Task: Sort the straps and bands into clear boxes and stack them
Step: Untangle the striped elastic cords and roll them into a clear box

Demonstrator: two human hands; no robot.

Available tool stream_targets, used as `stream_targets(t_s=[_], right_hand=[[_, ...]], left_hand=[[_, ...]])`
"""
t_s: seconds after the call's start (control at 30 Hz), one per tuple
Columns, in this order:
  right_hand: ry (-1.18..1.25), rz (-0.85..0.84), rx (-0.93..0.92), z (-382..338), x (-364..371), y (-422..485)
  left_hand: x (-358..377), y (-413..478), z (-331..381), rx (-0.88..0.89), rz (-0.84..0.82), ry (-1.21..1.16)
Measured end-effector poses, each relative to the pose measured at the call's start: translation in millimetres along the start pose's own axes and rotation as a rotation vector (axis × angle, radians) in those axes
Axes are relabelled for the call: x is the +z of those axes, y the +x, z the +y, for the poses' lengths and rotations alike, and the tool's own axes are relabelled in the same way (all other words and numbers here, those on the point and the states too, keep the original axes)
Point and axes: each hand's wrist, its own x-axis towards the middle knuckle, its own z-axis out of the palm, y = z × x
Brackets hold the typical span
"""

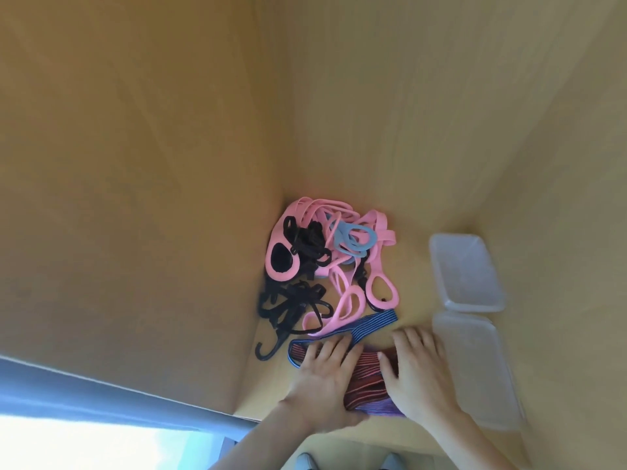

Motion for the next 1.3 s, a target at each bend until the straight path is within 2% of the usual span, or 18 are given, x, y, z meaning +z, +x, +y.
stream_targets(t_s=[0.07, 0.17, 0.23, 0.4, 0.6, 0.67, 0.8, 0.9, 1.03, 1.13, 1.23, 1.3], right_hand=[[0.014, 0.018, -0.047, -5.8, -5.1, 7.5], [-0.044, -0.146, -0.130, -15.4, -5.2, 18.6], [-0.064, -0.235, -0.118, -18.2, -0.6, 21.6], [-0.016, -0.040, -0.151, -12.0, 0.3, 8.1], [-0.001, -0.179, -0.085, -13.7, -11.6, 15.6], [0.045, -0.126, -0.099, -20.8, -21.5, 31.6], [0.281, -0.031, -0.197, -51.4, -47.2, 67.1], [0.377, -0.051, -0.344, -81.5, -52.5, 87.4], [0.198, -0.234, -0.526, -120.3, -32.9, 108.5], [-0.035, -0.371, -0.502, -142.5, -1.9, 125.4], [-0.213, -0.396, -0.533, -150.1, 17.2, 131.1], [-0.232, -0.384, -0.552, -151.8, 22.9, 132.3]], left_hand=[[-0.1, -0.1, 0.7, 0.009, 0.019, -0.002], [-0.3, -1.1, 4.1, 0.016, 0.053, 0.023], [-0.4, -2.1, 6.7, -0.002, 0.059, 0.025], [1.0, -2.9, 12.1, -0.069, 0.102, 0.009], [3.6, -6.2, 19.8, -0.053, 0.163, 0.063], [0.7, -7.3, 19.0, -0.049, 0.151, 0.065], [-16.8, -13.9, 15.1, -0.047, 0.132, -0.025], [-26.8, -29.0, 5.7, -0.099, 0.162, -0.128], [-34.3, -60.7, -8.6, -0.273, 0.310, -0.290], [-25.9, -75.3, -28.8, -0.391, 0.357, -0.367], [-21.1, -85.0, -37.2, -0.457, 0.367, -0.418], [-20.3, -87.9, -37.3, -0.446, 0.402, -0.449]])
